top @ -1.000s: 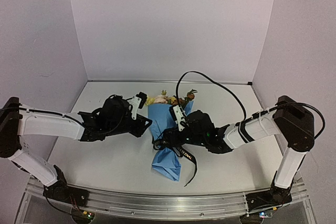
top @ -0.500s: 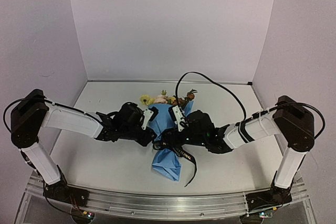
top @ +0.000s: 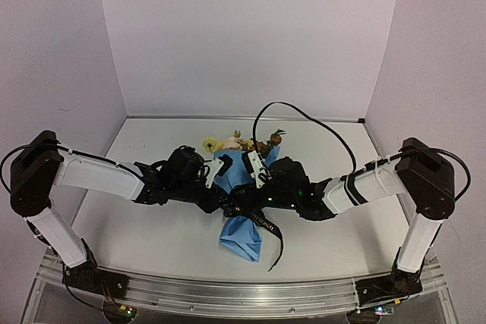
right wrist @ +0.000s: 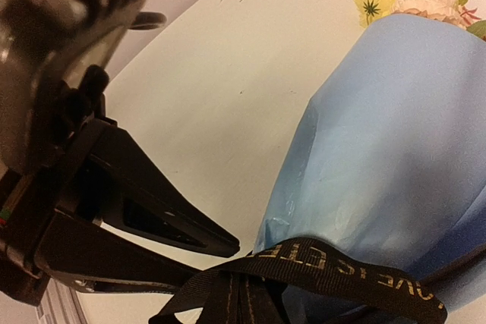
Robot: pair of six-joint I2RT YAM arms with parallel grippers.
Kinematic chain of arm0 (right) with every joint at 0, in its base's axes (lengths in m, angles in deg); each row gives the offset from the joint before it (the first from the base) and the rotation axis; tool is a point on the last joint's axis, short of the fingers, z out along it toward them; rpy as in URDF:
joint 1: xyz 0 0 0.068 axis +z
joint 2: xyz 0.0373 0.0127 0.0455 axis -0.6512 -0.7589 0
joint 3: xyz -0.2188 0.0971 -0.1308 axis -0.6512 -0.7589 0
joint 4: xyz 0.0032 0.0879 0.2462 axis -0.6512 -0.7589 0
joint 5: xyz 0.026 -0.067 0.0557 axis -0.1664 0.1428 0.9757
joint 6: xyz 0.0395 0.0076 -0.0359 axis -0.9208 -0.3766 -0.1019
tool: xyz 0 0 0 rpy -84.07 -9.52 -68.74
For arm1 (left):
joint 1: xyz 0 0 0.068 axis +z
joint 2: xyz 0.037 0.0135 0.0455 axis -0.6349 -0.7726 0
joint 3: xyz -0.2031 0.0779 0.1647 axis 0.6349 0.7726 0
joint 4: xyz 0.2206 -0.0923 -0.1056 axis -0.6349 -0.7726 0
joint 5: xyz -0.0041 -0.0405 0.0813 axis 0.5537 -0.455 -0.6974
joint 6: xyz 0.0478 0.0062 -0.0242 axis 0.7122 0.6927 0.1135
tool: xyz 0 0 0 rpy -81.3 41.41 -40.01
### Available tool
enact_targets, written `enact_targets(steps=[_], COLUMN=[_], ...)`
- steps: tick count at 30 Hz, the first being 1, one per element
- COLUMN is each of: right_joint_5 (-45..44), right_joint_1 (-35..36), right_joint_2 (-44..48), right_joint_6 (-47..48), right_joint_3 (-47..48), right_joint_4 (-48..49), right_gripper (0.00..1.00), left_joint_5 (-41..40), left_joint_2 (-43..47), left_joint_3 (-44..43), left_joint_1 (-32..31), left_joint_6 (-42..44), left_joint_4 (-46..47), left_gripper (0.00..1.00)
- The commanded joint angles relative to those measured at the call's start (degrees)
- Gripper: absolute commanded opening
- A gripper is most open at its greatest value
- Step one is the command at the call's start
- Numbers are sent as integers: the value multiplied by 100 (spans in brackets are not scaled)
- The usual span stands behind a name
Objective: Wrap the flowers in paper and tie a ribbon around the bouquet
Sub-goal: Cross the half-tied ribbon over the folded bouquet.
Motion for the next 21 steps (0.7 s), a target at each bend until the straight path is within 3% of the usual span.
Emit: enact_targets(steps=[1,14,21], right_joint_5=[-57,-261,-200], right_joint_1=[29,25,27], right_joint_2=[37,-108,-225], right_joint_6=[-106,-217,-296], right_joint_3=[167,65,109], right_joint_4=[224,224,224], right_gripper=[0,0,0], left_joint_5=[176,165,-15], left_joint_2=[406,382,418], left_joint_3=[215,367,204], left_joint_1=[-3,-1,-9], left_joint_6=[-40,-176,-261], left_joint_4=[503,750,413], left_gripper=[20,25,41])
